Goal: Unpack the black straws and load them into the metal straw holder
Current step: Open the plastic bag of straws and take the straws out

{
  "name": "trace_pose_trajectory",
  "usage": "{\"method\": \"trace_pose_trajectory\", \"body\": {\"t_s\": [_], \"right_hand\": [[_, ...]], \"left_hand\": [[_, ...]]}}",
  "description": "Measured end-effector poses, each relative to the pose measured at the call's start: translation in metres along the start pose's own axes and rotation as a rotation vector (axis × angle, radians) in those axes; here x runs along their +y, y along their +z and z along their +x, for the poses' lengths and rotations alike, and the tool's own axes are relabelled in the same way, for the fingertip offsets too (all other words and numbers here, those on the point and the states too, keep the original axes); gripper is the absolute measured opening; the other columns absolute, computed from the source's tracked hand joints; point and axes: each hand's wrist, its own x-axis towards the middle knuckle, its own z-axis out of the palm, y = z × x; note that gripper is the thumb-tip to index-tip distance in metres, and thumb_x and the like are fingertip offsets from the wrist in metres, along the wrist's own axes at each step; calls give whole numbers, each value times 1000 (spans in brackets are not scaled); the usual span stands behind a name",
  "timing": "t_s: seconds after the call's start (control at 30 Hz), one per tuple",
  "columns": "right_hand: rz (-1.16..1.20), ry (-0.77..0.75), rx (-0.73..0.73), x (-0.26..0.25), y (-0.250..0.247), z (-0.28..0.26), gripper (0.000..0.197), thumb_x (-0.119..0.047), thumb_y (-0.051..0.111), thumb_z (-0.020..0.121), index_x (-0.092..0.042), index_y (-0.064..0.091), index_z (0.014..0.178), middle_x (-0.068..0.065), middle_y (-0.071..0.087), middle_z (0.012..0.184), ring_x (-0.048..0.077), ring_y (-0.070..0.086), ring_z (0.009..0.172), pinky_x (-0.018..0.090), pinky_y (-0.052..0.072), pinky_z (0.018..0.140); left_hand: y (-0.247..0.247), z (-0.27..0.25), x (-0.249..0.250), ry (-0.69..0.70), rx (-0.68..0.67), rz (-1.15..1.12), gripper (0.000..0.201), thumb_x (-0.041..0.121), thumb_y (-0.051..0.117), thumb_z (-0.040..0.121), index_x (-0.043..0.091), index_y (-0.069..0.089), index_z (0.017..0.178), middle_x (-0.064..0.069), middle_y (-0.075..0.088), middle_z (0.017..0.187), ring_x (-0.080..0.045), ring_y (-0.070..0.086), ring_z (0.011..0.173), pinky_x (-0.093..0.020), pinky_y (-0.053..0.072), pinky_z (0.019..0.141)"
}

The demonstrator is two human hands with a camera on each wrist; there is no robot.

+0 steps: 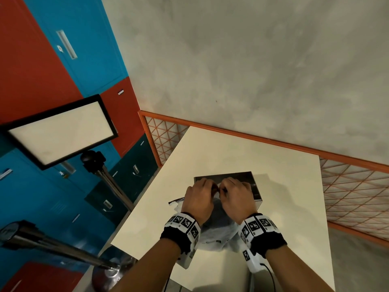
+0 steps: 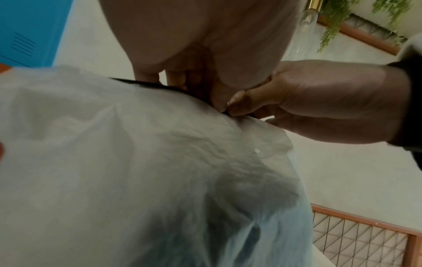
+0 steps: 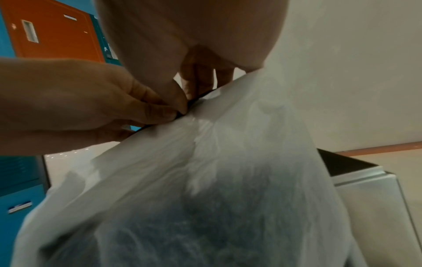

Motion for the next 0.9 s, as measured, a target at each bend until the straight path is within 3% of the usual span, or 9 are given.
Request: {"method": "trace_pose_trajectory", "body": {"t_s": [0.37, 0.5, 0.7, 0.8, 0.9], "right_hand": [[42, 158, 32, 3, -7, -2, 27, -16, 64, 82, -27, 42, 70, -12, 50, 70, 15, 49, 59, 36, 43, 74], [26, 221, -6, 5, -9, 0, 16, -19, 59, 87, -22, 50, 74, -7, 59, 76, 21, 58, 67, 37, 42, 81], [29, 254, -33, 3, -8, 4, 11, -20, 58, 87, -20, 54, 77, -4, 60, 81, 25, 61, 71, 40, 45, 83], [42, 181, -63, 2, -7, 8, 7, -21, 58, 86, -22, 54, 80, -6, 59, 85, 21, 60, 75, 41, 42, 82], [26, 15, -102, -1, -4, 12, 4, -26, 58, 89, -26, 61, 92, -10, 60, 95, 12, 58, 87, 40, 40, 86]], "left_hand": [[-8, -7, -16, -22, -16, -10, 19, 24, 48, 101, 21, 63, 112, 1, 63, 111, -24, 60, 95, -41, 49, 82], [-12, -12, -24, -18, -5, 5, 19, 24, 50, 100, 21, 64, 112, 2, 64, 111, -23, 61, 95, -39, 48, 81], [-17, -11, -26, -7, 16, 22, 15, 20, 53, 100, 19, 65, 109, 1, 64, 108, -25, 61, 92, -36, 45, 76], [-19, -9, -27, -1, 27, 6, 14, 18, 54, 99, 17, 65, 107, -1, 63, 106, -27, 60, 90, -40, 47, 75], [-18, -8, -28, 10, 30, 6, 15, 18, 52, 99, 15, 65, 105, -2, 63, 104, -28, 59, 88, -43, 48, 74]]}}
